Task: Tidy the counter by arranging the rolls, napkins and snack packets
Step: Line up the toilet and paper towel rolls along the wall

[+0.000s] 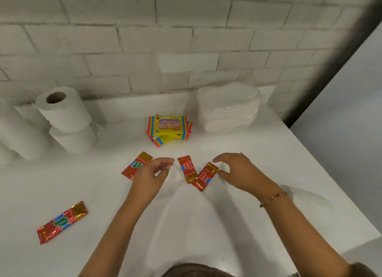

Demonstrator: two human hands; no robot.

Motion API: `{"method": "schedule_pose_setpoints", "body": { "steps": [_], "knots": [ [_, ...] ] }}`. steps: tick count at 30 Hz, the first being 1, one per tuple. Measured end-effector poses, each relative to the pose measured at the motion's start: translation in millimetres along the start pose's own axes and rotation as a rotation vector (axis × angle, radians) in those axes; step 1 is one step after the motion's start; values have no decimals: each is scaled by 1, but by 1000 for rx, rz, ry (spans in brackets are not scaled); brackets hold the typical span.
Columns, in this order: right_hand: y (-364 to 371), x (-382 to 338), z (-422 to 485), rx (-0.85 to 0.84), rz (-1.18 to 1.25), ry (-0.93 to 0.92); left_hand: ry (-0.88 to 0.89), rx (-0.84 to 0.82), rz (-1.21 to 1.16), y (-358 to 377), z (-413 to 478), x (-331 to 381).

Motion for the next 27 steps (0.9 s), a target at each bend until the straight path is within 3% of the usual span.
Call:
{"method": "schedule_pose_setpoints", "body": {
  "steps": [9,14,18,22,27],
  "knots": [
    [-16,143,-141,165,44,381,18,-190,39,103,-6,47],
    [22,196,-159,-128,53,380,45,-221,32,153,-15,66],
    [30,197,-154,35,-90,331,6,-204,51,168,-27,62],
    [17,189,-147,195,-77,260,-77,-48,197,143,-28,52],
    [-15,154,-141,374,432,-24,-240,349,306,58,-15,32]
  ]
}}
Point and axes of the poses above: each hand's wrist, its own z-axis towards the middle knuckle, its own y-axis out of the palm, x = y × z, the point moved 9 cm from there along z, towards the middle knuckle, and after that the axes turned 14 degrees about -x, right-handed, at the moved point
